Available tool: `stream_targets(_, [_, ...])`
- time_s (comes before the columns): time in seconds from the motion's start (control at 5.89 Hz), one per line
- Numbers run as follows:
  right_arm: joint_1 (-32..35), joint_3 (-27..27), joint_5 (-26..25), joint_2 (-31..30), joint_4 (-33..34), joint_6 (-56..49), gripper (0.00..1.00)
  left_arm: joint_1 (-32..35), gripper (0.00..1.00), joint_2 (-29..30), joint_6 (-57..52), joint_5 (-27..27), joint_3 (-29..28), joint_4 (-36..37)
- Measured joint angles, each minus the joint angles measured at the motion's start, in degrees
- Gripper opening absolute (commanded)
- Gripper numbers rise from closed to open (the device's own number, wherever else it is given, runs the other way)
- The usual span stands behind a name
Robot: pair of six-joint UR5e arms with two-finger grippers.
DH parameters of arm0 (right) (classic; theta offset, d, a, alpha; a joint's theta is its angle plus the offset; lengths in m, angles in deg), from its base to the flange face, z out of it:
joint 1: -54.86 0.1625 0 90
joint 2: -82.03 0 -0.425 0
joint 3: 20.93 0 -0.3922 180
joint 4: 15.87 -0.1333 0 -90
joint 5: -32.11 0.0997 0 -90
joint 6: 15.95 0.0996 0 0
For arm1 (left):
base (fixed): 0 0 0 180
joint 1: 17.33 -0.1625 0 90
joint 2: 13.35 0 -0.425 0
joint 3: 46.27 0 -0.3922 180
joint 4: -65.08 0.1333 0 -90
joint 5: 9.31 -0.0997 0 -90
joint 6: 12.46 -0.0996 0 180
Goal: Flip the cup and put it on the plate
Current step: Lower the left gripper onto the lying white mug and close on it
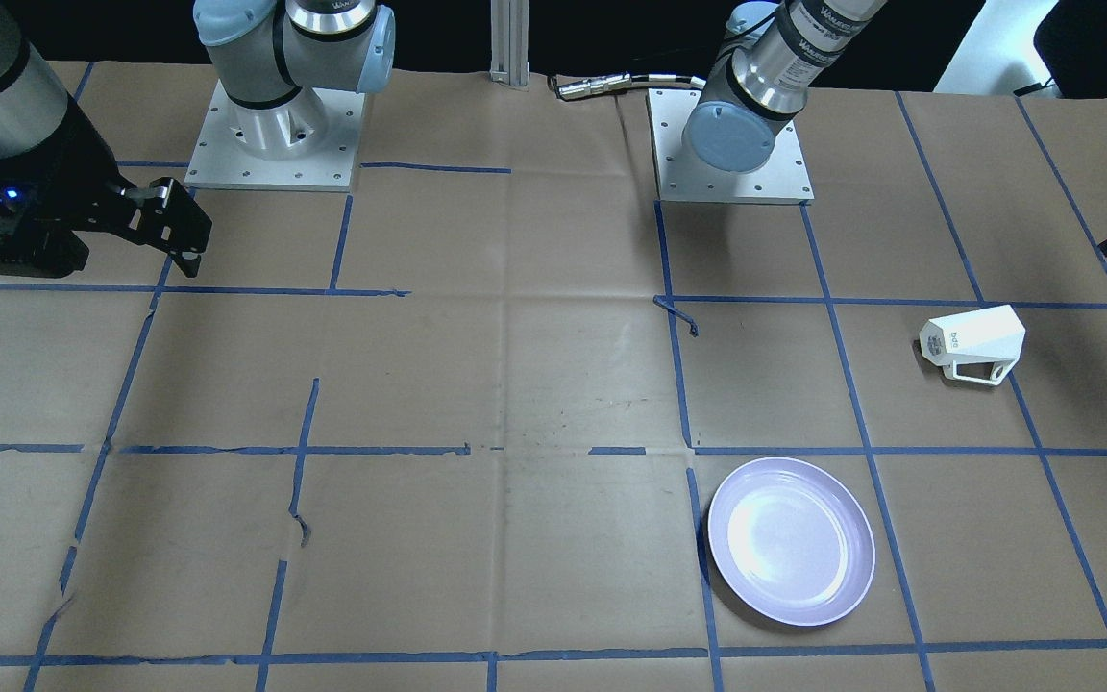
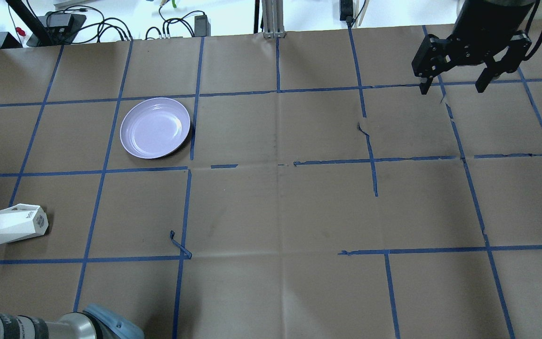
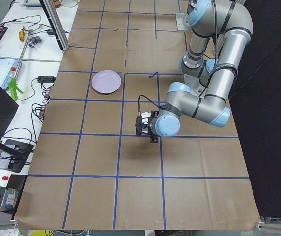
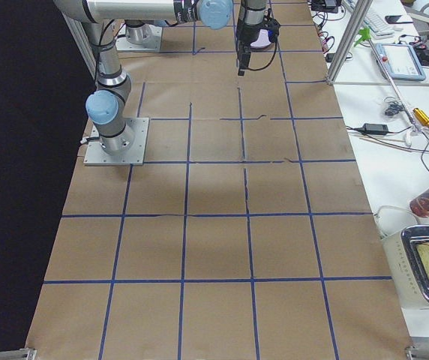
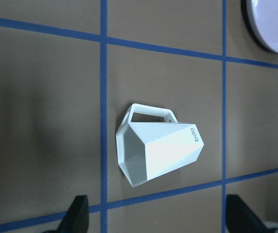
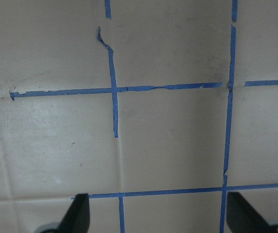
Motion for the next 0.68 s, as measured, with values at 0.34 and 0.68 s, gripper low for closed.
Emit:
stream_targets(0.34, [0.03,0.0,0.0,0.0,0.02,0.0,1.0,-1.67,0.99,7.89,-5.62,5.93,-0.83,-8.89])
stream_targets(0.68, [0.0,0.0,0.0,0.0,0.02,0.0,1.0,-1.88,0.99,14.6,-11.0,7.63,-0.93,-13.35])
